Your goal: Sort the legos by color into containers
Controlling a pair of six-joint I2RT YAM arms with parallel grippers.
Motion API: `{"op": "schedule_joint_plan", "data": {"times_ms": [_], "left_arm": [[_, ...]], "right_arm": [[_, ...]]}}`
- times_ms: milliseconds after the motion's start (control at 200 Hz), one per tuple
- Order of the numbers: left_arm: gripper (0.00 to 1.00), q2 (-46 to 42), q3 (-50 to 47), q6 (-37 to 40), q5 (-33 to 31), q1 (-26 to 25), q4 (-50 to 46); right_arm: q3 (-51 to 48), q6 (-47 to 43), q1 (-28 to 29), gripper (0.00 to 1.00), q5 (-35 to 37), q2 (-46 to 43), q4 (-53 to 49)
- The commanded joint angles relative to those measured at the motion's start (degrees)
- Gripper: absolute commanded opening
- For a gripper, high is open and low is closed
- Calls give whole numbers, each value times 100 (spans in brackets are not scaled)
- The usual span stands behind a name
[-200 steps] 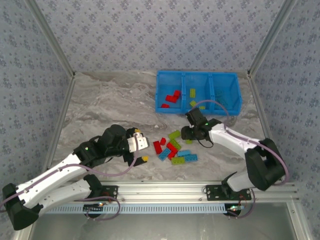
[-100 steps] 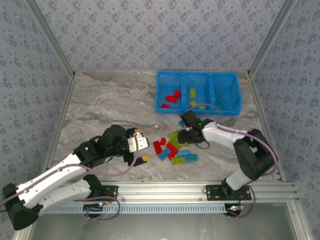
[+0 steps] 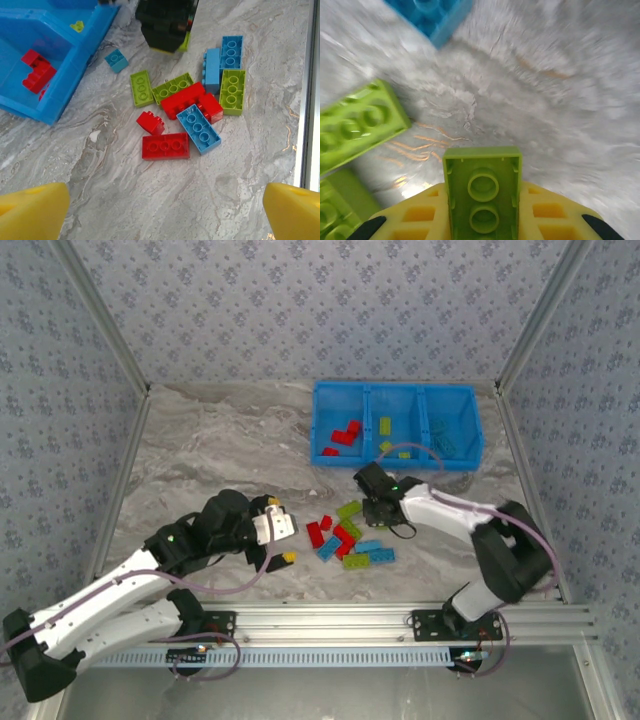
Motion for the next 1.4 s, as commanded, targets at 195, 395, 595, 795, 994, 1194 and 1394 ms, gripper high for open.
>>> {"op": "schedule_joint_plan", "data": {"times_ms": [195,395,595,795,994,1194,1394], "left_arm": [[99,-124,96,-336,-1095,127,349],[99,-294,33,-248,-1583,136,311],[99,-491,-81,-169,-1769,144,427],[99,-483,-72,-120,-1719,144,402],[99,-592,-113,412,-446,147,95],[99,-579,-260,709,44,144,149],[99,-473,-221,713,49,148,60]], "right_arm": [[1223,-1220,-1212,29,440,-523,665],[3354,-1221,-2046,31,-452,1926,725],[4801,-1193,-2187,52,-401,3088,10],[4111,-872,-2216,54,-292,1988,-202],[1857,274,-1701,64,-293,-145,-80],[376,1207,-957,83,-601,-340,639],[829,1001,-592,100,-294,955,1091]]}}
